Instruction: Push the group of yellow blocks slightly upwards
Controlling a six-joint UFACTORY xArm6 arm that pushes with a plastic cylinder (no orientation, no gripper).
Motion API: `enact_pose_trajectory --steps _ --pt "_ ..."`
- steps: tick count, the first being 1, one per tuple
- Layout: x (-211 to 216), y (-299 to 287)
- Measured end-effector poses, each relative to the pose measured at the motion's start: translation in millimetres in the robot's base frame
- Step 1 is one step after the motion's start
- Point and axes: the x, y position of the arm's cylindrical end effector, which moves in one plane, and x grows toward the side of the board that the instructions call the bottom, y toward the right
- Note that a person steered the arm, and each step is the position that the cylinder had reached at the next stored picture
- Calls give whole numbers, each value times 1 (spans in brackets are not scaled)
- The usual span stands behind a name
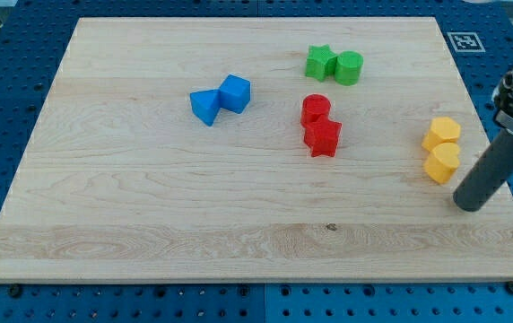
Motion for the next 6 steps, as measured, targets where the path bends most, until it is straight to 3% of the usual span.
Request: enact_pose_trajectory --steps 3,5,6 --pt "-46 12" --pt "-2 23" --pt "-1 -1"
